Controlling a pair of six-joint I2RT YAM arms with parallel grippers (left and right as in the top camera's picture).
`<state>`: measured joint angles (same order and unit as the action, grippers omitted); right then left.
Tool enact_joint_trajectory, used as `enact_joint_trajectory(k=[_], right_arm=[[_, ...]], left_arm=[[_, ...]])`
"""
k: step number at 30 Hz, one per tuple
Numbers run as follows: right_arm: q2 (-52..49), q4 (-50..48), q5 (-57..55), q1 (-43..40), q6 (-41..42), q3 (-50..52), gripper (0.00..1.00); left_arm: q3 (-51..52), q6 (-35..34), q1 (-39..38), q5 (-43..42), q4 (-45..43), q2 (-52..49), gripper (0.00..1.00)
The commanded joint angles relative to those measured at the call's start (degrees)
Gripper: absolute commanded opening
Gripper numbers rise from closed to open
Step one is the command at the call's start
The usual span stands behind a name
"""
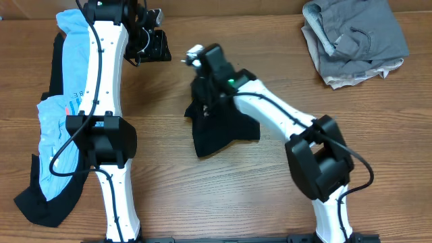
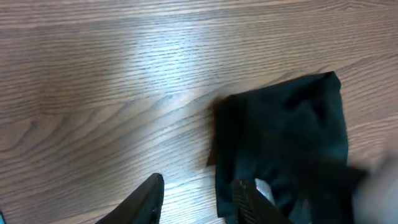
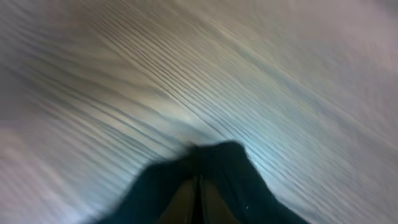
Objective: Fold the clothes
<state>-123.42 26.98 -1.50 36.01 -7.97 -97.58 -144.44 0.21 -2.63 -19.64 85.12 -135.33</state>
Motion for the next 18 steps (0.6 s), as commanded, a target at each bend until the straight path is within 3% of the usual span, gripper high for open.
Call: enact_joint_trajectory(k=[1,6,8,11,18], right_arm=[[-0.2,0.39,0.74,4.24,2.69,-4.35,0.04],[-0.13,3.34,1.95,5.51,7.8,-4.42,0.04],[0.09,5.07,4.04,5.51,8.26,-4.46,0.31],[1.07,7.32,4.79,5.38,10.62,-4.5,0.6],[5.79,17.75,4.83,3.56,19.02,-4.5,0.78]], left_arm=[[-1.31,1.09,-0.37,0.46,-0.5,0.22,0.39],[-1.31,1.09,-0.37,1.73,-0.5,0.22,0.4],[-1.31,1.11,-0.37,2.56,-0.52,0.22,0.4],[-1.31,1.09,-0.37,3.28,-0.52,0.22,0.4],[-1.31,1.07,0.35,5.05,-1.64,0.22,0.43]])
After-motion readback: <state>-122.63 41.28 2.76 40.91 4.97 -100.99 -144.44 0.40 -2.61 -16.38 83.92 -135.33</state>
